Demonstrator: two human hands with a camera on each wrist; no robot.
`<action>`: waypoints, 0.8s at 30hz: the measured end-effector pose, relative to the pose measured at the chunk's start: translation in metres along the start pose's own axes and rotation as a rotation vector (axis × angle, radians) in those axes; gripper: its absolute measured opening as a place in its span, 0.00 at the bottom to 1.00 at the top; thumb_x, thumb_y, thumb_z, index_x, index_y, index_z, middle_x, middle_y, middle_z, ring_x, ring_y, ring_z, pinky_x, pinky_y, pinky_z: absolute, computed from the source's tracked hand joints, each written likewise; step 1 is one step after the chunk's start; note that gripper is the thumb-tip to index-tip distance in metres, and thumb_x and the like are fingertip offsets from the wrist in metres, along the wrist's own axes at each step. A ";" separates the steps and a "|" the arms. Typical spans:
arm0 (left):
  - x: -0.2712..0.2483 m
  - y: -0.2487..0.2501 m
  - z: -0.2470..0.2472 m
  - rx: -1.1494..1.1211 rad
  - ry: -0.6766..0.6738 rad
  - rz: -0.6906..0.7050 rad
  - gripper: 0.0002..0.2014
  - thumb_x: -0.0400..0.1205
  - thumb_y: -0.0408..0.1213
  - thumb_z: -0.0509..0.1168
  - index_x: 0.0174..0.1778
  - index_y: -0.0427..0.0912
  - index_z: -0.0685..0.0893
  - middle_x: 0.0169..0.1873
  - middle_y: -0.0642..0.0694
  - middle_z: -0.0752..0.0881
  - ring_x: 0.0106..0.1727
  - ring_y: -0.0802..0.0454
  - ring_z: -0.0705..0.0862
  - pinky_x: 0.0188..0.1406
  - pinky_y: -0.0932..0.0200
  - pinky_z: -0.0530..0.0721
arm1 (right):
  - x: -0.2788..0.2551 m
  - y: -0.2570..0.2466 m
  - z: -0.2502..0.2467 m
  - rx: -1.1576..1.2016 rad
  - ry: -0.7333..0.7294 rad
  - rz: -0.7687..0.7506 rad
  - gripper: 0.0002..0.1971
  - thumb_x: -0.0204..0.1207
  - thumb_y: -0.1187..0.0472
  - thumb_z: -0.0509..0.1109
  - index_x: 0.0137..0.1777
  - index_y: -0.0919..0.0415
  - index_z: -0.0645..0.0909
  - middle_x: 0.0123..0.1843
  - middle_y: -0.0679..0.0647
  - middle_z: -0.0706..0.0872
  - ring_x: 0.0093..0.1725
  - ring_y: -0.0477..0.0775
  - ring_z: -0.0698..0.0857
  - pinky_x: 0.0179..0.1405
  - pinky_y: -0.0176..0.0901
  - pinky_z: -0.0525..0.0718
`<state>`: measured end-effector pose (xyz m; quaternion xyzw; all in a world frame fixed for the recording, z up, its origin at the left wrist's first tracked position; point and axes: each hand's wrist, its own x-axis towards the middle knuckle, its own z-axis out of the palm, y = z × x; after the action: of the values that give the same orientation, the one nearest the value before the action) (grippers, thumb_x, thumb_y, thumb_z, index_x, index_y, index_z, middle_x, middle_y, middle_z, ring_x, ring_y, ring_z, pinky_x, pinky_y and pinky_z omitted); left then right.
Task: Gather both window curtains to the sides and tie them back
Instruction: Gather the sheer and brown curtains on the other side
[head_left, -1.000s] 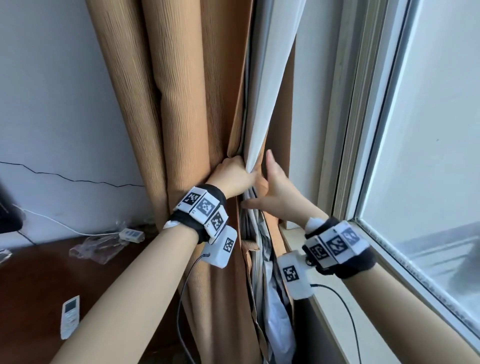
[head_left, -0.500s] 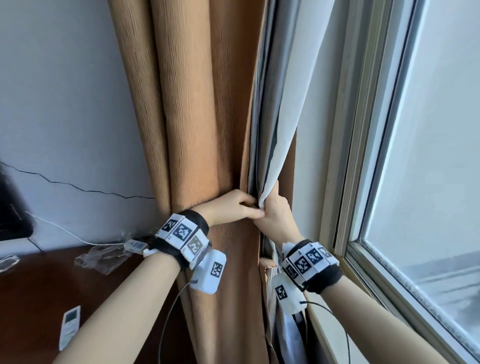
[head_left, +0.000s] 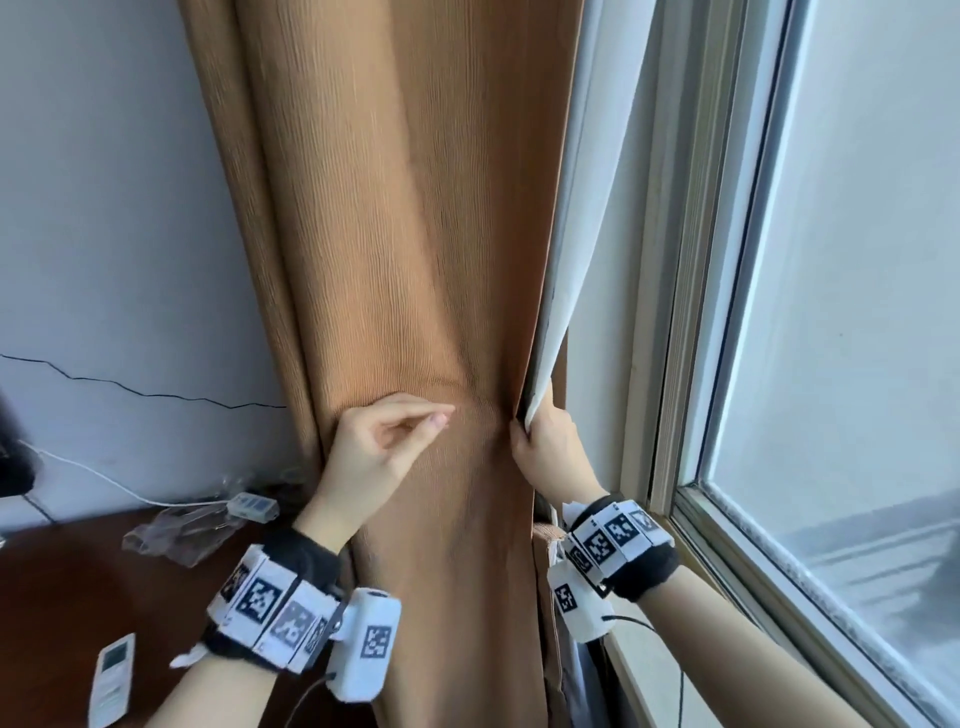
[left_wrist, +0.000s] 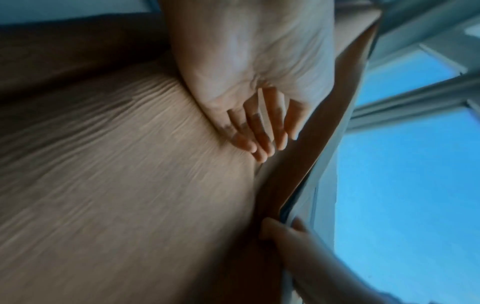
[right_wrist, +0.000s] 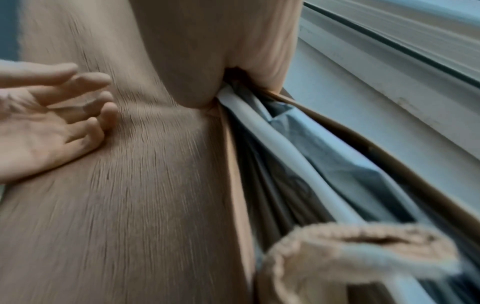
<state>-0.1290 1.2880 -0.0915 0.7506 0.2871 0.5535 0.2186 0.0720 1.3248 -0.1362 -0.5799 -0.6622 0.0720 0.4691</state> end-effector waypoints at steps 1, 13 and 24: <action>0.000 -0.003 0.000 0.045 0.051 0.014 0.05 0.79 0.30 0.70 0.47 0.38 0.91 0.41 0.46 0.90 0.45 0.49 0.89 0.47 0.52 0.87 | -0.001 -0.001 0.001 0.002 0.000 -0.011 0.24 0.77 0.71 0.60 0.74 0.68 0.64 0.41 0.52 0.77 0.45 0.73 0.83 0.37 0.44 0.71; 0.005 -0.025 -0.003 0.444 0.608 0.131 0.36 0.67 0.26 0.79 0.70 0.33 0.71 0.65 0.34 0.70 0.62 0.44 0.75 0.63 0.45 0.77 | -0.012 -0.016 -0.001 0.032 0.032 -0.009 0.31 0.74 0.74 0.55 0.78 0.61 0.55 0.46 0.59 0.80 0.42 0.76 0.81 0.41 0.56 0.82; 0.010 -0.012 0.004 0.334 0.547 -0.100 0.32 0.76 0.34 0.75 0.71 0.22 0.72 0.63 0.25 0.80 0.65 0.29 0.78 0.64 0.55 0.68 | -0.026 -0.025 -0.005 0.021 0.072 0.053 0.39 0.68 0.78 0.55 0.80 0.57 0.55 0.53 0.60 0.81 0.50 0.73 0.82 0.47 0.53 0.81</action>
<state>-0.1256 1.3033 -0.0936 0.5843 0.4587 0.6686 0.0342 0.0548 1.2927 -0.1314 -0.5945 -0.6286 0.0703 0.4964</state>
